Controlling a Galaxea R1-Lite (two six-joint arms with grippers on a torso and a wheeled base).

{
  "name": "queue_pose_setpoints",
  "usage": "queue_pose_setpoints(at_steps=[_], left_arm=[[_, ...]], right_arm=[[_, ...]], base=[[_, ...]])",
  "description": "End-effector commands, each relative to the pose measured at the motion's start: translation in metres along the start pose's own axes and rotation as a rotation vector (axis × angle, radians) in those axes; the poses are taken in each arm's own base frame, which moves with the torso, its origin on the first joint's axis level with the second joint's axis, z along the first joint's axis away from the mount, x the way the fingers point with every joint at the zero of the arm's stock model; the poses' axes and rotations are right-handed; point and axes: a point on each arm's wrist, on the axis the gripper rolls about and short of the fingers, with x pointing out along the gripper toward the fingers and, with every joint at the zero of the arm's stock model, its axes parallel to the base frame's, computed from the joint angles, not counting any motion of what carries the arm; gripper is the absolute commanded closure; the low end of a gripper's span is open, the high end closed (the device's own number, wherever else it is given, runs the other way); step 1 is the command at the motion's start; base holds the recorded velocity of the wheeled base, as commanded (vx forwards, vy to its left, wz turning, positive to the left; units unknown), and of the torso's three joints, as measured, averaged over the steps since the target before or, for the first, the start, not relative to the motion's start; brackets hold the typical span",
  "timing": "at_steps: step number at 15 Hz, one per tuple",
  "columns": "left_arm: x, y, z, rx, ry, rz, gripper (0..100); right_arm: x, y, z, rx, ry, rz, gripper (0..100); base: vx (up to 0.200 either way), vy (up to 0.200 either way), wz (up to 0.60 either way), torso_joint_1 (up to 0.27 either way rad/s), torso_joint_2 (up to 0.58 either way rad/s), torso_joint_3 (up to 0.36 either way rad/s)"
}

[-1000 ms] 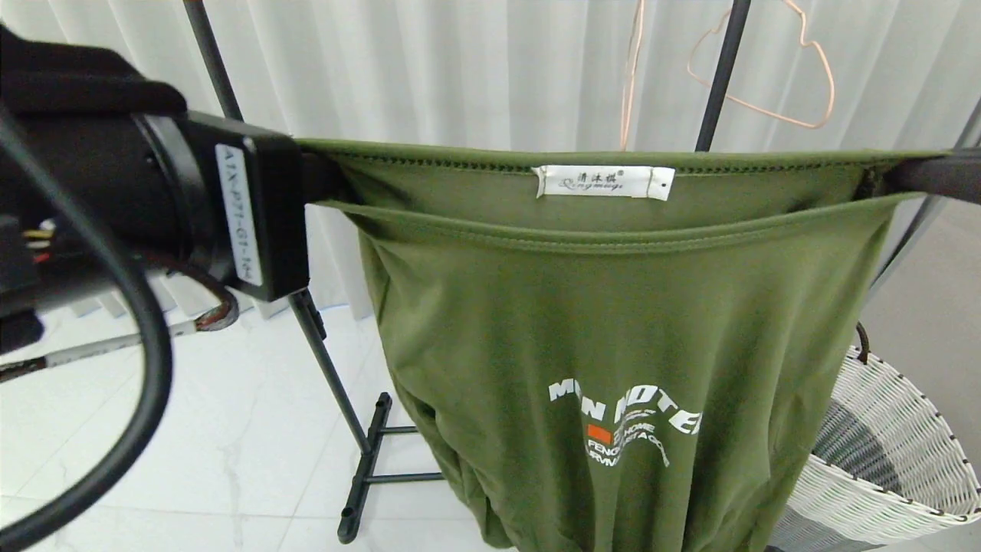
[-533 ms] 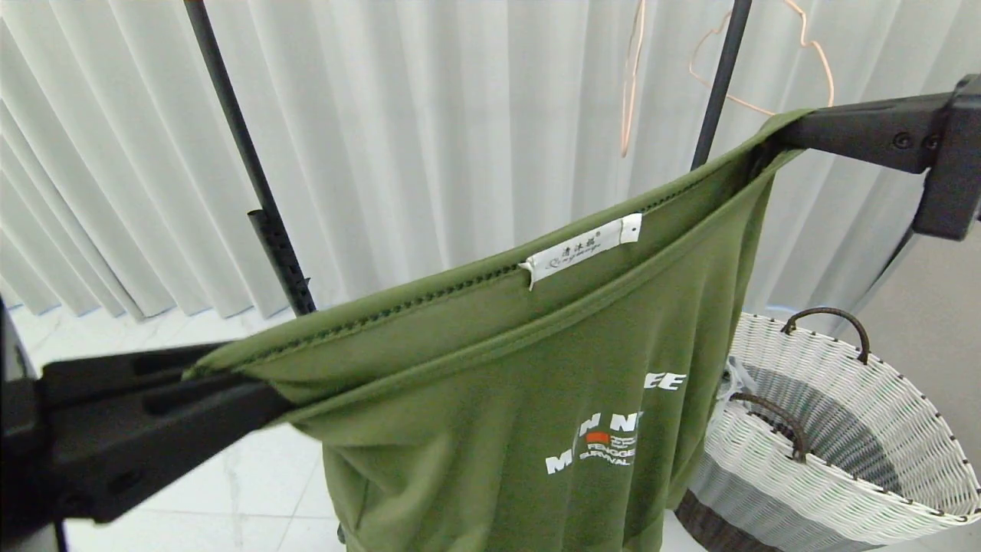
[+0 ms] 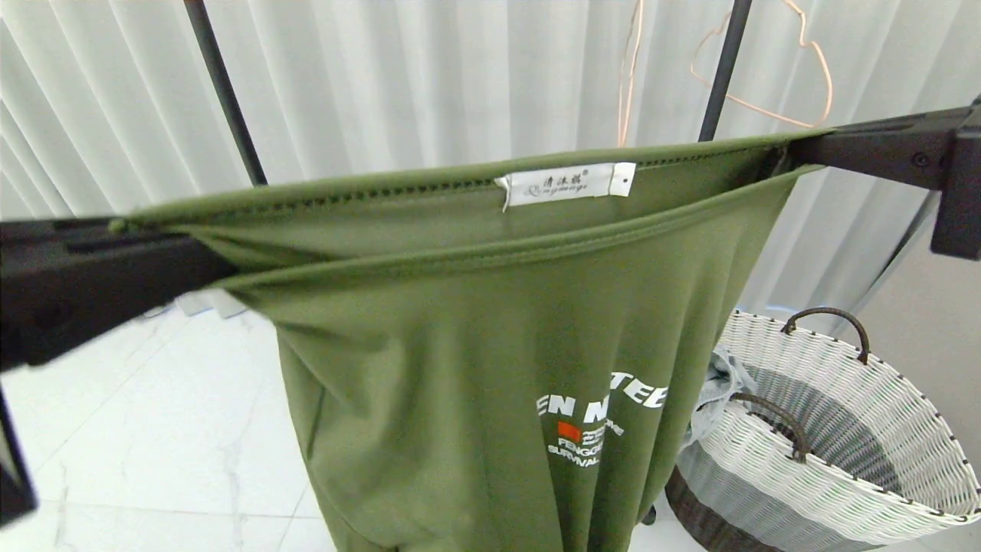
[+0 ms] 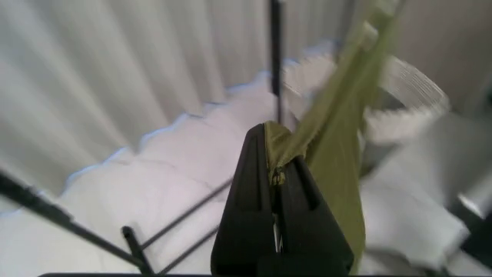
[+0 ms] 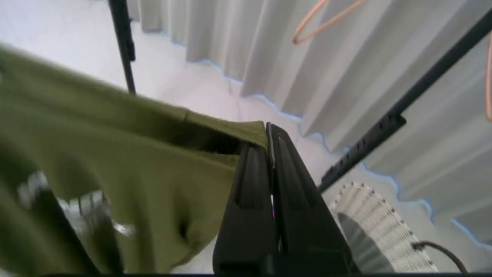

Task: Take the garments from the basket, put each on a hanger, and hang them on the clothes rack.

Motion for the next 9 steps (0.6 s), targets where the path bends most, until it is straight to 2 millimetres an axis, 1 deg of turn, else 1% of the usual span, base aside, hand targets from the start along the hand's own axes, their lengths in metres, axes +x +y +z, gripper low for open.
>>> queue_pose_setpoints(at_steps=[1, 2, 3, 4, 5, 7, 9], left_arm=[[0.020, 0.002, 0.015, -0.006, 0.007, 0.070, 100], [0.021, 0.001, 0.012, -0.001, 0.015, 0.069, 100], [0.024, -0.001, 0.004, 0.014, 0.042, 0.069, 100], [0.025, -0.003, -0.003, 0.027, 0.064, 0.064, 100], [0.025, -0.004, -0.005, 0.031, 0.070, 0.063, 100], [0.024, -0.002, 0.000, 0.032, 0.056, 0.066, 100], [0.024, -0.002, 0.000, 0.054, 0.055, 0.063, 100]], right_arm=[[-0.019, -0.007, 0.005, 0.004, -0.014, -0.001, 100], [-0.026, -0.009, 0.003, 0.001, -0.004, -0.001, 100], [-0.032, -0.010, -0.002, -0.006, 0.016, 0.004, 100], [-0.036, -0.010, -0.008, -0.014, 0.037, 0.009, 100], [-0.037, -0.008, -0.012, -0.019, 0.045, 0.021, 100], [-0.037, -0.005, -0.013, -0.024, 0.049, 0.032, 100], [-0.037, -0.005, -0.013, -0.023, 0.048, 0.022, 100]], base=[[0.000, 0.000, 0.00, 0.000, 0.00, 0.000], [0.000, 0.000, 0.00, 0.000, 0.00, 0.000], [0.000, 0.000, 0.00, 0.000, 0.00, 0.000], [0.000, 0.000, 0.00, 0.000, 0.00, 0.000], [0.000, 0.000, 0.00, 0.000, 0.00, 0.000], [0.000, 0.000, 0.00, 0.000, 0.00, 0.000], [0.000, 0.000, 0.00, 0.000, 0.00, 0.000]])
